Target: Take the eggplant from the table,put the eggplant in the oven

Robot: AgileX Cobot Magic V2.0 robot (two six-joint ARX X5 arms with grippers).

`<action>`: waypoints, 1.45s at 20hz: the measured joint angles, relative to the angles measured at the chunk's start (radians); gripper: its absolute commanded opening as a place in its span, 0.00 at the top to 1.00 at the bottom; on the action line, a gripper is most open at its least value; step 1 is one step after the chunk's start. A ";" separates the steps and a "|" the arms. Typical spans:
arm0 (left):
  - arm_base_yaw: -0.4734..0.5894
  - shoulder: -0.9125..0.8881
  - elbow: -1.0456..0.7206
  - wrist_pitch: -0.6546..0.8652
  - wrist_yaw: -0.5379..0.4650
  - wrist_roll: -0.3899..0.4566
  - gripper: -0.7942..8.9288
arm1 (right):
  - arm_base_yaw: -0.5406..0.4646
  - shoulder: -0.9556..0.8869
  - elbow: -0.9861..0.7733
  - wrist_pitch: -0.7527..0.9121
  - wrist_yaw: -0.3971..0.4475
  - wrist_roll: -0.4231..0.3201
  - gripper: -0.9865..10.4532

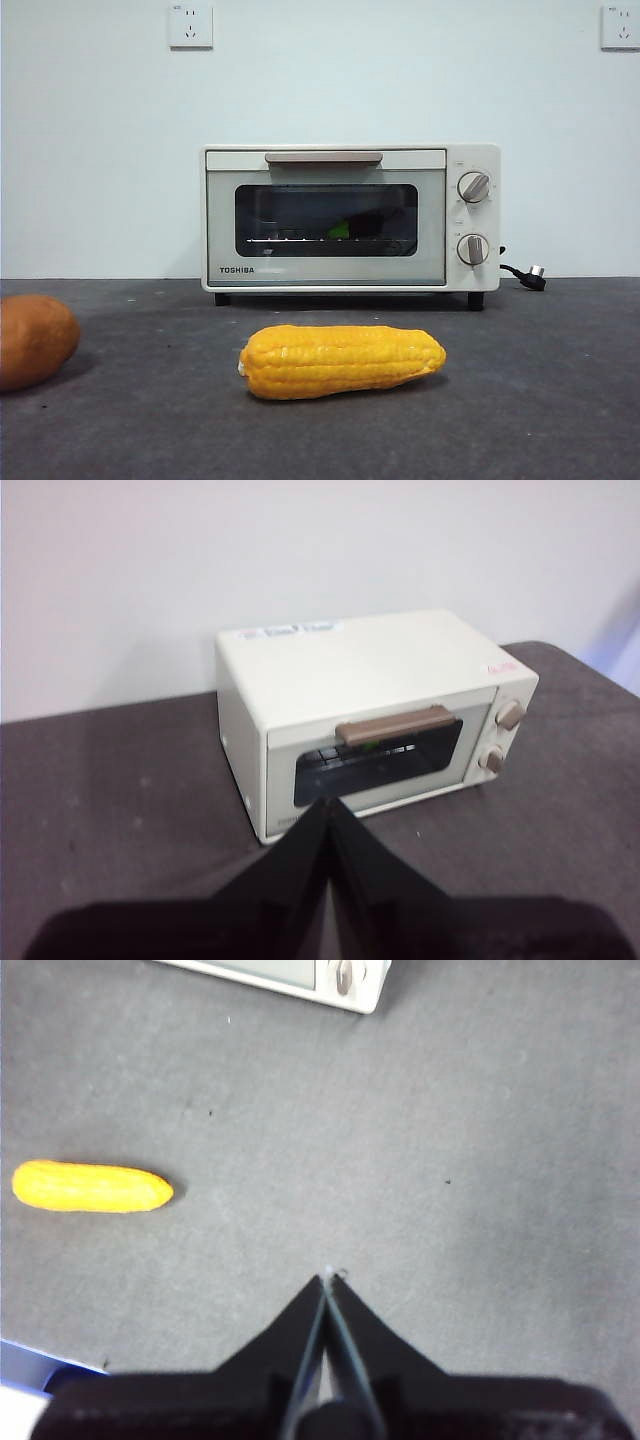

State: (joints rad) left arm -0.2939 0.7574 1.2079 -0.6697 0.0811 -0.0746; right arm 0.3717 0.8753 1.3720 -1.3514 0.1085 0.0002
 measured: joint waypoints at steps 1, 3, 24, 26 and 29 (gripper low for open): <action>0.000 0.000 0.000 0.023 -0.004 0.007 0.92 | 0.000 0.012 0.000 0.000 0.000 0.000 0.91; 0.000 0.000 0.000 0.088 -0.027 0.036 0.92 | 0.000 0.045 0.000 0.000 0.000 0.000 0.91; 0.333 -0.639 -0.939 0.419 -0.029 0.135 0.92 | 0.000 0.316 0.000 0.184 0.000 0.000 0.91; 0.333 -0.674 -1.022 0.419 -0.029 0.106 0.92 | 0.000 0.316 0.000 0.240 0.000 0.000 0.91; 0.333 -0.728 -1.120 0.420 -0.029 0.072 0.92 | 0.000 0.316 0.000 0.307 0.000 0.000 0.91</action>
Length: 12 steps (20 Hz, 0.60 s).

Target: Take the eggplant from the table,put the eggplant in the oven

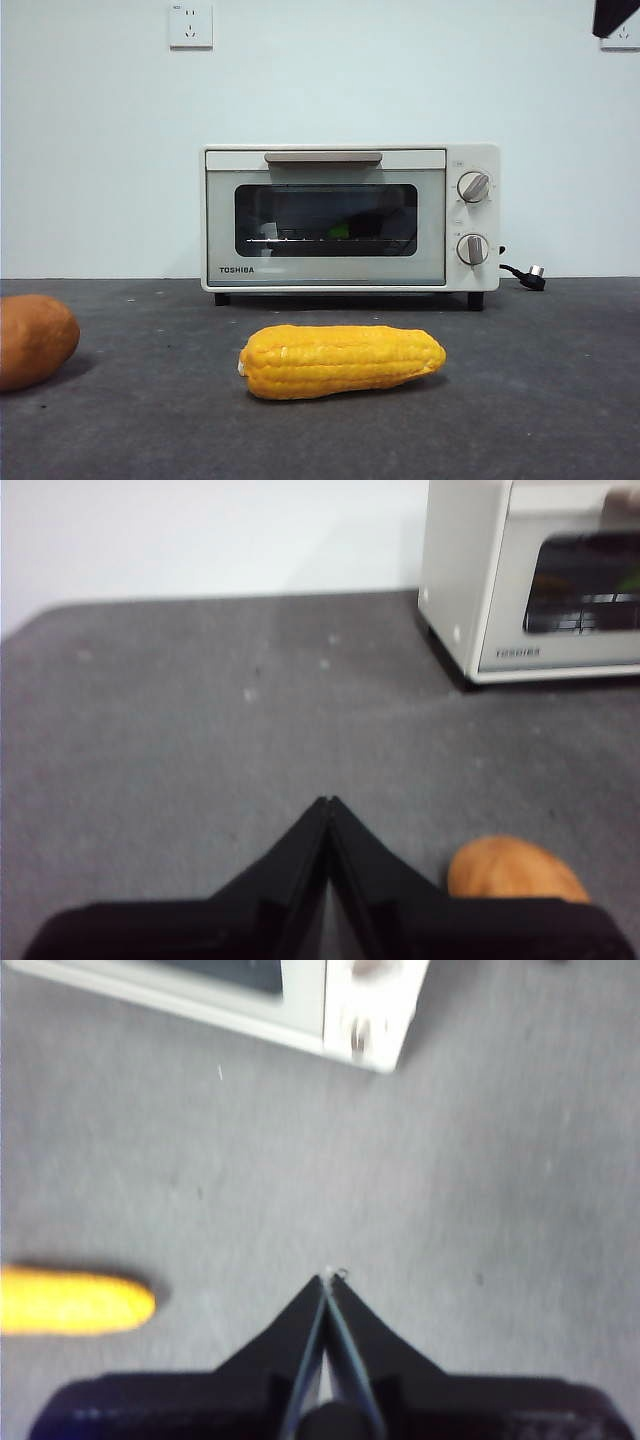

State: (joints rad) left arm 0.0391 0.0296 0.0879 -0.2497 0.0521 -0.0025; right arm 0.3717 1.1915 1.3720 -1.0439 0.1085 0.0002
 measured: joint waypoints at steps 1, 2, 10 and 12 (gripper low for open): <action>0.000 -0.017 -0.025 0.000 0.000 -0.011 0.92 | 0.000 0.000 0.000 0.014 0.000 0.000 0.91; 0.000 -0.022 -0.042 -0.001 -0.001 -0.019 0.92 | 0.000 0.000 0.000 0.028 0.000 0.000 0.91; -0.024 -0.022 -0.048 0.008 -0.012 -0.044 0.92 | 0.000 0.000 0.000 0.047 0.000 0.000 0.91; -0.024 -0.016 -0.048 0.009 -0.011 -0.045 0.92 | 0.000 0.000 0.000 0.046 0.000 0.000 0.91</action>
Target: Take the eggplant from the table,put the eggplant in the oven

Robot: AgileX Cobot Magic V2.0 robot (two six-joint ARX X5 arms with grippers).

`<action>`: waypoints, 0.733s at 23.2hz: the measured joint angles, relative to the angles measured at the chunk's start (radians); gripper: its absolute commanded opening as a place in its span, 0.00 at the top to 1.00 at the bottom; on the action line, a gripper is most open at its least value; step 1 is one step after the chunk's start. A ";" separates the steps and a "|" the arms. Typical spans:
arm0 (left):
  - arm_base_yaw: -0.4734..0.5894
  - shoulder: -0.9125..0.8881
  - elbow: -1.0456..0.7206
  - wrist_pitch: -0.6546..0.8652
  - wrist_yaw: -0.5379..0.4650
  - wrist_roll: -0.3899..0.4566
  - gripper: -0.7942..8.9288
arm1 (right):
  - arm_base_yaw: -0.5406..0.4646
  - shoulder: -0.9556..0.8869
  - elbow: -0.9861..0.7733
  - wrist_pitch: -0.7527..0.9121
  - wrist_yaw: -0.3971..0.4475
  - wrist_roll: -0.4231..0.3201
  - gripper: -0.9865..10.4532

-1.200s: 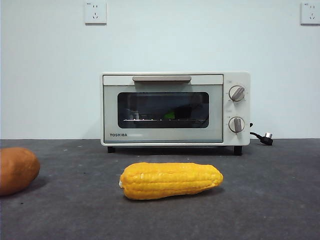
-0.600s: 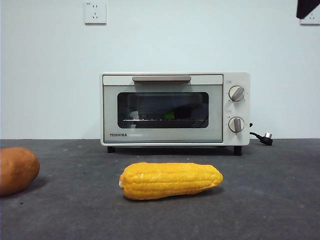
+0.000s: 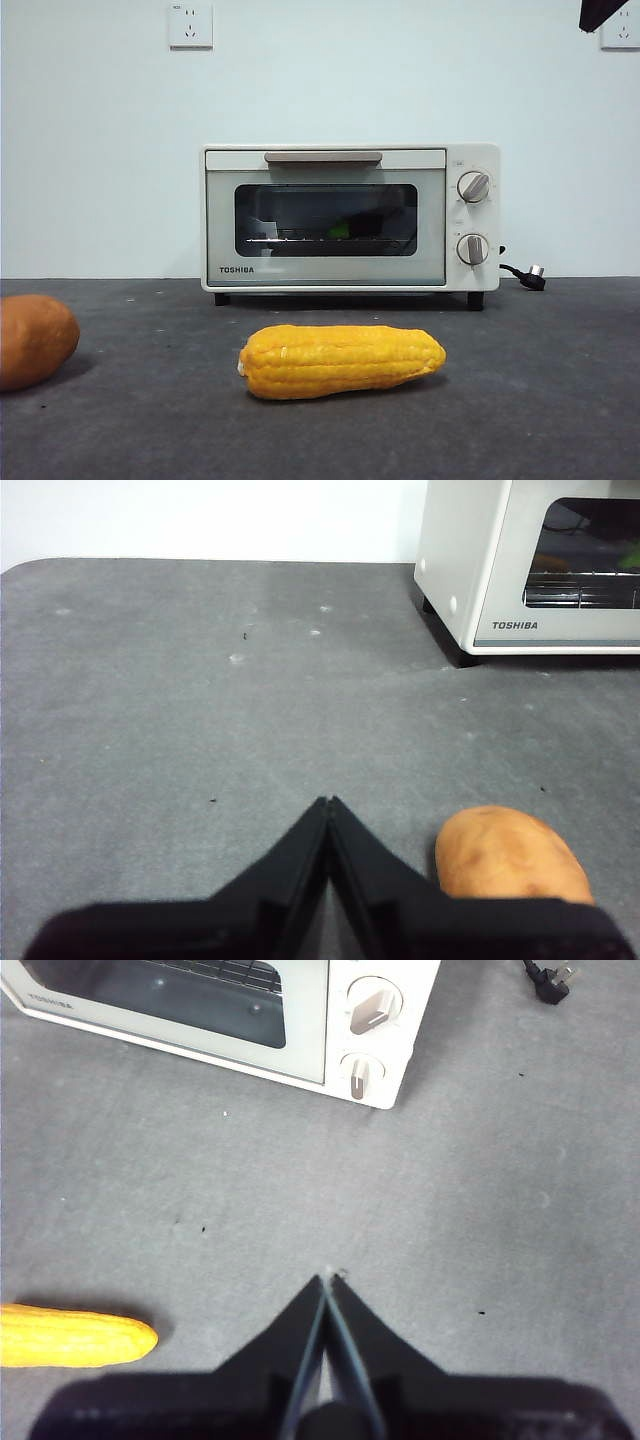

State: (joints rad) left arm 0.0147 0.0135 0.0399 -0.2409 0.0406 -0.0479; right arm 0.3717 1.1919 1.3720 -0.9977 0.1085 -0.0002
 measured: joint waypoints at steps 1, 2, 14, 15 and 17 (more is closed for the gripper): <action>0.000 0.002 0.000 0.000 0.000 -0.002 0.92 | 0.000 0.000 0.000 0.000 0.000 0.000 0.91; 0.000 0.003 0.000 0.000 0.000 -0.003 0.92 | 0.000 0.000 0.000 0.000 0.000 0.000 0.91; 0.000 0.009 0.000 0.001 0.000 -0.005 0.92 | -0.012 -0.060 0.000 -0.001 0.077 -0.032 0.91; 0.000 0.009 0.000 0.001 0.000 -0.005 0.92 | -0.013 -0.100 0.000 -0.001 0.079 -0.038 0.91; 0.000 0.009 0.000 0.001 0.000 -0.005 0.92 | -0.015 -0.217 0.000 0.008 0.079 -0.063 0.91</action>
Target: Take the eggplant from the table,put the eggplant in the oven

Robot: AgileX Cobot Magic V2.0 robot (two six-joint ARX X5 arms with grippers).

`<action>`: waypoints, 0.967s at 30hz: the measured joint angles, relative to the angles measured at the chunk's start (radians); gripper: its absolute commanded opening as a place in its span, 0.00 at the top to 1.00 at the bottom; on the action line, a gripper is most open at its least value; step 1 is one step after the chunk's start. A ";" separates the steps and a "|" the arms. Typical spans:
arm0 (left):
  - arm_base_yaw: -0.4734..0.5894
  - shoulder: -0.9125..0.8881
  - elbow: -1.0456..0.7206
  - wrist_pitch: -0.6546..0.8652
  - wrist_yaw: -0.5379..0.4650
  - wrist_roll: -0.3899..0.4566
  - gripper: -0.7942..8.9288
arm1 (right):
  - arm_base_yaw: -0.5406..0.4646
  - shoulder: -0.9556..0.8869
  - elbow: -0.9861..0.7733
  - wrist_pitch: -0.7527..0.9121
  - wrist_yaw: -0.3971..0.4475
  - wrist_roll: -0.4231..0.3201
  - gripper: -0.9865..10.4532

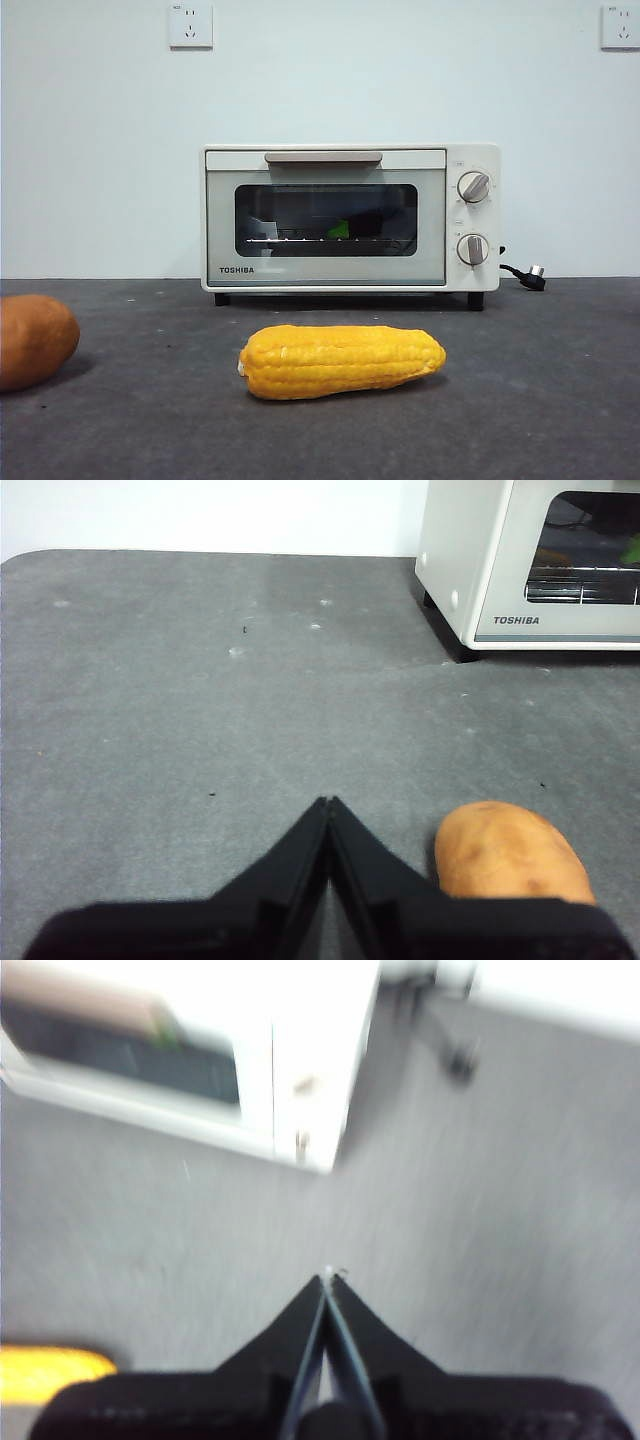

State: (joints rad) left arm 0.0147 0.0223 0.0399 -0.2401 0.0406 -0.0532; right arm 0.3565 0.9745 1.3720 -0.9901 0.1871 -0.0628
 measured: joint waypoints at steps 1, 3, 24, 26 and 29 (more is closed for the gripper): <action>0.000 0.000 0.000 0.000 0.000 0.000 0.92 | -0.012 -0.071 0.000 0.021 -0.001 -0.016 0.91; 0.000 0.000 0.000 0.000 0.000 0.000 0.92 | -0.067 -0.197 0.000 0.068 0.000 -0.025 0.91; 0.000 0.002 0.000 0.000 0.000 0.000 0.92 | -0.340 -0.817 -0.482 0.291 -0.004 0.035 0.91; 0.000 0.002 0.000 0.000 0.000 0.000 0.92 | -0.342 -0.852 -0.589 0.375 -0.004 0.080 0.91; 0.000 0.002 0.000 0.000 0.000 0.000 0.92 | -0.343 -0.897 -0.740 0.472 -0.004 0.137 0.91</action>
State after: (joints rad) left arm 0.0147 0.0242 0.0399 -0.2401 0.0406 -0.0532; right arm 0.0135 0.0772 0.6323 -0.5182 0.1833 0.0746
